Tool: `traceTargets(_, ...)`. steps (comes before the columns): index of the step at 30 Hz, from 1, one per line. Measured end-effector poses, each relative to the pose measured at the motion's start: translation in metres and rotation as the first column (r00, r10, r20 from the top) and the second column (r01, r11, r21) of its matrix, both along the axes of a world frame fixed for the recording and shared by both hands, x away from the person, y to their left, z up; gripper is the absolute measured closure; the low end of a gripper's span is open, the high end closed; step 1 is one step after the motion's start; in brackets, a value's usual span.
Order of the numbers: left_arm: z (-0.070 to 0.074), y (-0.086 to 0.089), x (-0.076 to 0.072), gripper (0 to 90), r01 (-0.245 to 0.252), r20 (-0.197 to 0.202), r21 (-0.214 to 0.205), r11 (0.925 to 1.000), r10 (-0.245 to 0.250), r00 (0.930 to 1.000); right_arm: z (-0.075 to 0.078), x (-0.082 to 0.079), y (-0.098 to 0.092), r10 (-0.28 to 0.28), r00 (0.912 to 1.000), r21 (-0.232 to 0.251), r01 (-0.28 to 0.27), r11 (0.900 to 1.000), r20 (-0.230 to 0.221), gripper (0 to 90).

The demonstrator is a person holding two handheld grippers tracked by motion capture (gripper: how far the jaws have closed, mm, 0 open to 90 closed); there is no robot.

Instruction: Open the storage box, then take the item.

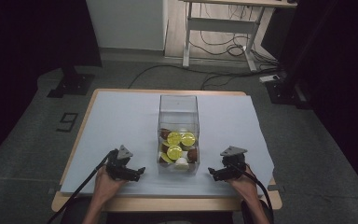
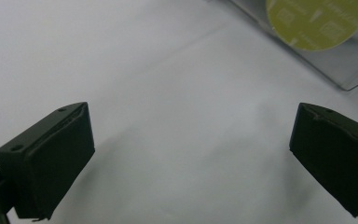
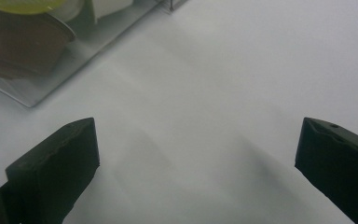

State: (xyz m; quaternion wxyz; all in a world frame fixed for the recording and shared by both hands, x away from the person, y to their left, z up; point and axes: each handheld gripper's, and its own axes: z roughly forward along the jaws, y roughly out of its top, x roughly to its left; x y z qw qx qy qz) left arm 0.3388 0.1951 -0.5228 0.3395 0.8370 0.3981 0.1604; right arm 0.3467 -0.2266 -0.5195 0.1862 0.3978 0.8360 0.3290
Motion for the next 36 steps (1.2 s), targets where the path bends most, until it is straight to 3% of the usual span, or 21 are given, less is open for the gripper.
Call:
traceTargets(7,-0.004,0.002,0.004,0.0,-0.019,-0.037,0.007,0.9998,0.019,0.9991,-0.012,0.004,-0.005,-0.010,0.9998,0.004,0.010,0.9999,-0.019,0.0)
traceTargets(12,-0.005,0.000,0.004,0.0,-0.026,-0.040,0.028,0.9993,0.027,0.9989,-0.017,0.005,-0.010,-0.005,0.9999,0.060,0.006,0.9982,-0.016,0.0)
traceTargets(36,-0.006,0.000,0.004,0.0,-0.026,-0.039,0.026,0.9993,0.027,0.9989,-0.014,0.004,-0.008,0.006,0.9998,0.039,-0.005,0.9992,-0.017,0.8)
